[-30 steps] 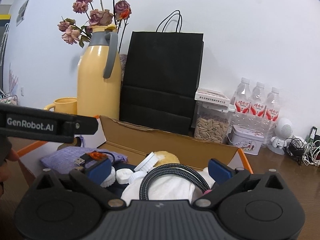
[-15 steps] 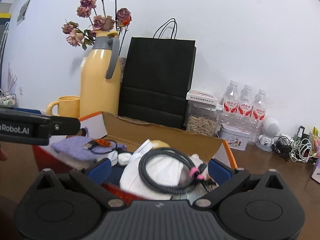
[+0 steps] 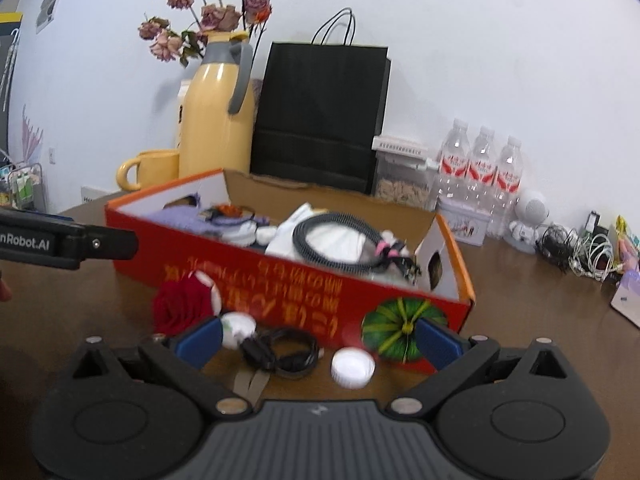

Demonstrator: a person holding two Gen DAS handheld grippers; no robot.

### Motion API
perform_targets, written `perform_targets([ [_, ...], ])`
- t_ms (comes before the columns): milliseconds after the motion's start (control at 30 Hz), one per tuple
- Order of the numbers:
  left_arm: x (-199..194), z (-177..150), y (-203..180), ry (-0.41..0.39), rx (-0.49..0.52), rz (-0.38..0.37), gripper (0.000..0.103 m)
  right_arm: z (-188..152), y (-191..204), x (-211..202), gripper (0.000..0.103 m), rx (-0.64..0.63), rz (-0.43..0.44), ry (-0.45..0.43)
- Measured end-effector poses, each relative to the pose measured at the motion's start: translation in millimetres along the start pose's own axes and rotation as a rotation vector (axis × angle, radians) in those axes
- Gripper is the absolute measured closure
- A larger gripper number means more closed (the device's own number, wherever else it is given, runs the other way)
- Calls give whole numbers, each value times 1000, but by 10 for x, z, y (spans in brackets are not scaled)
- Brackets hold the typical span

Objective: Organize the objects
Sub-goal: 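Grasp the translucent plastic piece with the right tool and lift it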

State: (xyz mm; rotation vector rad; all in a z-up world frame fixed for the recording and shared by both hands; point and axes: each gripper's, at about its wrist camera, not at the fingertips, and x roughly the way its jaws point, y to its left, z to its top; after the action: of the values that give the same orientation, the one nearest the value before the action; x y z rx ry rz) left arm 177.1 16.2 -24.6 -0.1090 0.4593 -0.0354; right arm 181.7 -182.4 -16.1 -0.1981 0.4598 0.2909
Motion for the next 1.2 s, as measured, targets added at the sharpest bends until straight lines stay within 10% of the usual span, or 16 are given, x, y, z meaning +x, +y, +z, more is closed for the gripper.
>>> perform_targets([
  [400,-32,-127,27,61,-11,-26,0,-116,169,94,47,0,86,144],
  [1200,20,-149,51,82,-31,-34,0,-113,99,137,98,103,163,146],
])
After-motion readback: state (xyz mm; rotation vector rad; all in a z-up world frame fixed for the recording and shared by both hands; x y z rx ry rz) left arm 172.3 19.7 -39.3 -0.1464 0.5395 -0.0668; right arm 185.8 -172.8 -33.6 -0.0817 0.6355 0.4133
